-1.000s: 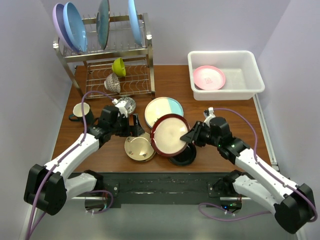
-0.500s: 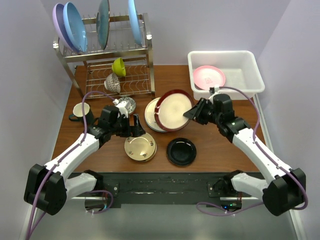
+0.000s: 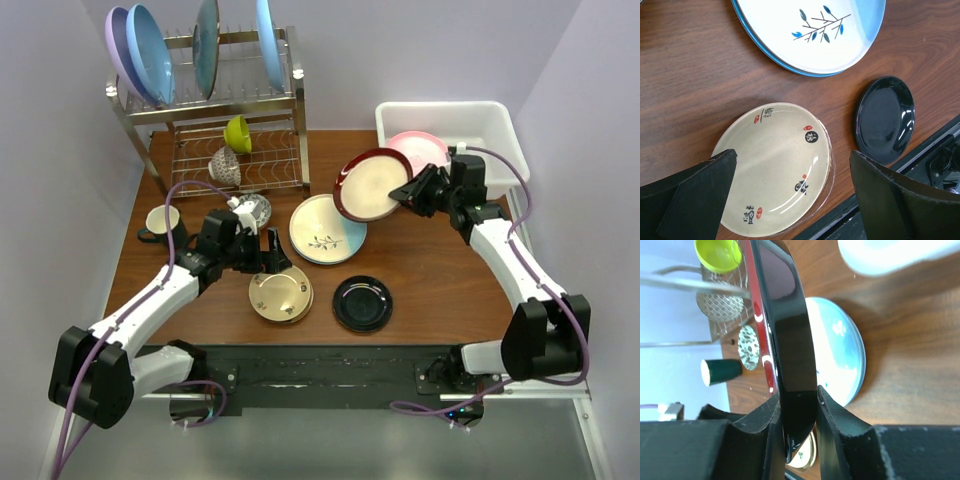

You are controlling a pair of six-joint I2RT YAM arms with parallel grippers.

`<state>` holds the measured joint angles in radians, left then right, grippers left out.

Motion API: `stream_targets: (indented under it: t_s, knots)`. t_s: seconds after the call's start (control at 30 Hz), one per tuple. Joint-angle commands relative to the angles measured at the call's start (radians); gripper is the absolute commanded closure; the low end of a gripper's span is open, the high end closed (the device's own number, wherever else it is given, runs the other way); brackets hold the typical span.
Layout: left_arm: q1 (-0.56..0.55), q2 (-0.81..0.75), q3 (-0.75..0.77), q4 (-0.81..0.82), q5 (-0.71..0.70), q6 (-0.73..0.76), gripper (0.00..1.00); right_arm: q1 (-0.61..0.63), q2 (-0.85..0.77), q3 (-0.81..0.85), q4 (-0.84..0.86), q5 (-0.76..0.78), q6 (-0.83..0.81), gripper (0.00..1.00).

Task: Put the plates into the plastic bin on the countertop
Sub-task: Place the plate in the plastic bin.

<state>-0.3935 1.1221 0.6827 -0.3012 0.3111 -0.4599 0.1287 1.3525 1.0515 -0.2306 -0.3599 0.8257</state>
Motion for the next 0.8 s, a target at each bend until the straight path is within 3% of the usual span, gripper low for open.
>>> stream_targets:
  t_s: [0.0, 0.47, 0.77]
  knots:
    - [-0.002, 0.004, 0.037, 0.020, 0.022, 0.021, 0.00, -0.050, 0.014, 0.113, 0.217, -0.111, 0.046, 1.00]
    - [-0.002, 0.024, 0.048, 0.005, 0.037, 0.040, 0.00, -0.213, 0.201, 0.272, 0.301, -0.157, 0.125, 1.00]
    - [-0.002, 0.042, 0.061, 0.004, 0.062, 0.047, 0.00, -0.247, 0.281, 0.338, 0.274, -0.079, 0.105, 1.00]
